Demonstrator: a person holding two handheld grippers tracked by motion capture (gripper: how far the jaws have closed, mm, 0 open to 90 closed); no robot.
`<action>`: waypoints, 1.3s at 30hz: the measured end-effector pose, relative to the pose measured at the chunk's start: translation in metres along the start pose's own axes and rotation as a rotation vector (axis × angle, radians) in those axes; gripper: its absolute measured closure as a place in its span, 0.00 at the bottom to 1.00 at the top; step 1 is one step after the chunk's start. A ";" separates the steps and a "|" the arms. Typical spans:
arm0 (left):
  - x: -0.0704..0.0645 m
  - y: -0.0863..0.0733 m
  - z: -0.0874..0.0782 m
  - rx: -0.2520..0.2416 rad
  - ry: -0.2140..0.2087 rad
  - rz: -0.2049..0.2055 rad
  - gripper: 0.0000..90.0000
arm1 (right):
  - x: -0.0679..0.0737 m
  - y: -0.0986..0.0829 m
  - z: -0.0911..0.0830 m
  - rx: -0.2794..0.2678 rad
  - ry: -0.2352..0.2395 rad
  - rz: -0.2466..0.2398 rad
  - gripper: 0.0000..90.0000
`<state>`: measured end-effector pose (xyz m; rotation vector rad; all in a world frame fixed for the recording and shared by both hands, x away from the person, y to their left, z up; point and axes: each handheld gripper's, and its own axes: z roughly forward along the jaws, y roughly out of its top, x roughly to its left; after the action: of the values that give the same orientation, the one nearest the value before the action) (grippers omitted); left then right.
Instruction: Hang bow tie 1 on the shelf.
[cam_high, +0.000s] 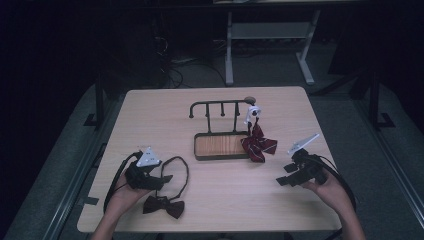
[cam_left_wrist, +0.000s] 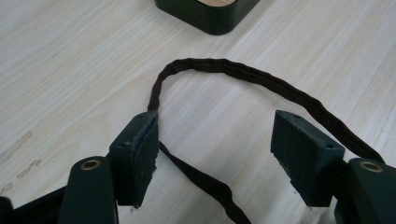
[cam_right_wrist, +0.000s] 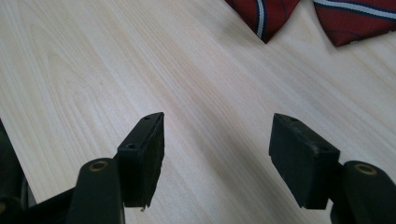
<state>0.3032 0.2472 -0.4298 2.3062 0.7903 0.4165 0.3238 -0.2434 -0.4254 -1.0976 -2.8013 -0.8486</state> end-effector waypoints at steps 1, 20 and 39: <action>0.001 0.000 0.000 -0.003 0.001 0.002 0.37 | 0.000 -0.001 0.000 -0.004 0.001 0.002 0.40; 0.005 -0.001 0.001 0.008 0.069 -0.027 0.48 | 0.008 -0.003 -0.003 -0.025 -0.019 -0.002 0.37; 0.023 0.000 0.022 0.085 0.104 -0.078 0.67 | 0.013 0.000 0.001 -0.016 -0.032 -0.027 0.37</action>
<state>0.3314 0.2512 -0.4446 2.3378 0.9629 0.4793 0.3144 -0.2348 -0.4240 -1.0875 -2.8473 -0.8646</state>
